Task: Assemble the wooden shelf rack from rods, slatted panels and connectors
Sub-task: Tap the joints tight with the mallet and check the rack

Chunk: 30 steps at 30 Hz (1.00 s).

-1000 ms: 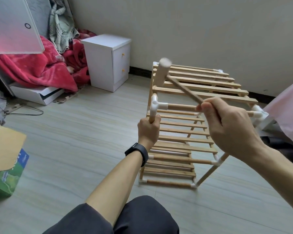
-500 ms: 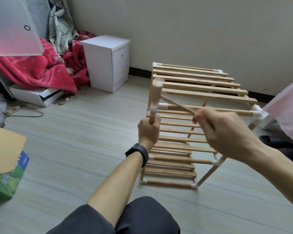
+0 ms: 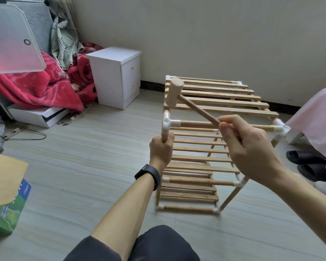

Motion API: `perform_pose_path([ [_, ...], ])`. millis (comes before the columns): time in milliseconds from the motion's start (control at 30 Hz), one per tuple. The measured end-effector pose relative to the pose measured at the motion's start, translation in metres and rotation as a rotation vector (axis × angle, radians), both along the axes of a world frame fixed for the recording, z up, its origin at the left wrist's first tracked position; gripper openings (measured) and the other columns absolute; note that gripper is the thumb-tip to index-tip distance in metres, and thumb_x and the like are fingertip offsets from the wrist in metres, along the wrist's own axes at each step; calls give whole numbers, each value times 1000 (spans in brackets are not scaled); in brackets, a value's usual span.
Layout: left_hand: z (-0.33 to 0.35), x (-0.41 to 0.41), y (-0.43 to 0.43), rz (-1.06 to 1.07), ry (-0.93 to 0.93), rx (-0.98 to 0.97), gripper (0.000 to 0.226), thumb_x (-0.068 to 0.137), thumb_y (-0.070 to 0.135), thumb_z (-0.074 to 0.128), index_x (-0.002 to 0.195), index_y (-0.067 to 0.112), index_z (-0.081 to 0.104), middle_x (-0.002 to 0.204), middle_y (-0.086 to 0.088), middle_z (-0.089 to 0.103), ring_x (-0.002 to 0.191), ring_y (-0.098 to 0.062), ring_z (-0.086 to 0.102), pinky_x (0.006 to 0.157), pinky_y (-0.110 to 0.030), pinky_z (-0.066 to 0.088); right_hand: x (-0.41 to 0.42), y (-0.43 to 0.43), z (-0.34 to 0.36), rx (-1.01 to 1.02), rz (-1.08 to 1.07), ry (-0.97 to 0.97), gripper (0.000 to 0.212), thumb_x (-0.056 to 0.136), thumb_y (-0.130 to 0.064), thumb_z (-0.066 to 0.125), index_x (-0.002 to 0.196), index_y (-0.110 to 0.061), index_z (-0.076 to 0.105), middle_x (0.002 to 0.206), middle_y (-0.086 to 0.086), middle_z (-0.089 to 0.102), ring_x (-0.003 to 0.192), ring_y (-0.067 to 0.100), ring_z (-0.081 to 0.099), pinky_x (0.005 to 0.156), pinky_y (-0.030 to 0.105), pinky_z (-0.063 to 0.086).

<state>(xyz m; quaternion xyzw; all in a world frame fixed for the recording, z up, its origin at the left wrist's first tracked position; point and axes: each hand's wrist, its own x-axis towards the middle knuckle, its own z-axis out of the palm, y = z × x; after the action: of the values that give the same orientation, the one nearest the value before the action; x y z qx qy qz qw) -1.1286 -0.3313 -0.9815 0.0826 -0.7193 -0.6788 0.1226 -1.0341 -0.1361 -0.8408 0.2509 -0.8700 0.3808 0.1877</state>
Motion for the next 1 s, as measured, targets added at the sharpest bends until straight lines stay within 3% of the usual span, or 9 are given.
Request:
perform_pose_path([
  [167, 13, -10, -50, 69, -89, -250, 45, 103, 40, 49, 69, 12, 59, 53, 6, 54, 54, -11, 55, 52, -28, 41, 6, 17, 12, -465, -48, -172, 18, 95, -23, 61, 112, -17, 66, 71, 11, 67, 45, 4, 48, 40, 18, 39],
  [233, 22, -13, -71, 90, -110, -403, 34, 98, 45, 58, 101, 11, 55, 83, -2, 57, 80, -22, 58, 63, -33, 48, 7, 30, 19, -602, -98, -171, 17, 97, -20, 61, 111, -14, 69, 75, 6, 71, 46, 4, 51, 43, 16, 42],
  [300, 29, -8, -79, 229, -125, -531, 63, 87, 46, 72, 127, 17, 33, 120, -6, 44, 110, -27, 48, 86, -45, 49, 8, 45, 26, -717, -134, -144, 16, 101, -17, 59, 112, -13, 70, 79, 5, 73, 46, 4, 51, 43, 15, 42],
  [433, 53, 15, -51, 469, 476, -859, 76, 69, 39, 66, 135, 14, 36, 146, -15, 33, 131, -35, 35, 102, -57, 35, 4, 72, 42, -815, -324, 37, 18, 103, -30, 59, 99, -23, 75, 69, -7, 67, 46, 8, 42, 43, 22, 37],
  [533, 77, 19, 4, 85, 777, -1163, 70, 73, 35, 70, 134, 18, 41, 139, -12, 46, 128, -33, 42, 102, -50, 31, -4, 77, 54, -600, -532, 237, 31, 105, -42, 52, 87, -23, 69, 58, -18, 58, 54, 4, 50, 58, 20, 40],
  [667, 109, 18, 83, -237, 597, -1371, 33, 88, 36, 66, 116, 25, 53, 109, -2, 67, 102, -25, 59, 90, -40, 40, -17, 76, 64, -289, -590, 369, 33, 109, -31, 43, 85, -15, 58, 63, -13, 53, 54, 4, 53, 60, 20, 38],
  [733, 110, 14, 103, -213, 465, -1423, 11, 96, 35, 52, 97, 24, 55, 88, 3, 66, 79, -20, 54, 76, -35, 39, -23, 77, 71, -164, -586, 401, 34, 110, -25, 43, 87, -7, 60, 65, -10, 50, 56, 1, 50, 62, 20, 36],
  [833, 105, 10, 109, -102, 447, -1443, 23, 99, 31, 46, 84, 24, 62, 61, 10, 45, 60, -16, 48, 67, -30, 33, -28, 81, 97, -176, -593, 495, 34, 109, -24, 41, 88, -6, 61, 65, -19, 45, 54, -5, 47, 60, 9, 31],
  [1000, 100, 5, 103, -68, 503, -1478, 30, 101, 32, 44, 80, 24, 64, 57, 10, 42, 54, -16, 47, 59, -28, 32, -32, 81, 87, -143, -640, 430, 37, 110, -26, 38, 91, -4, 60, 71, -11, 53, 61, 2, 53, 65, 18, 43],
])
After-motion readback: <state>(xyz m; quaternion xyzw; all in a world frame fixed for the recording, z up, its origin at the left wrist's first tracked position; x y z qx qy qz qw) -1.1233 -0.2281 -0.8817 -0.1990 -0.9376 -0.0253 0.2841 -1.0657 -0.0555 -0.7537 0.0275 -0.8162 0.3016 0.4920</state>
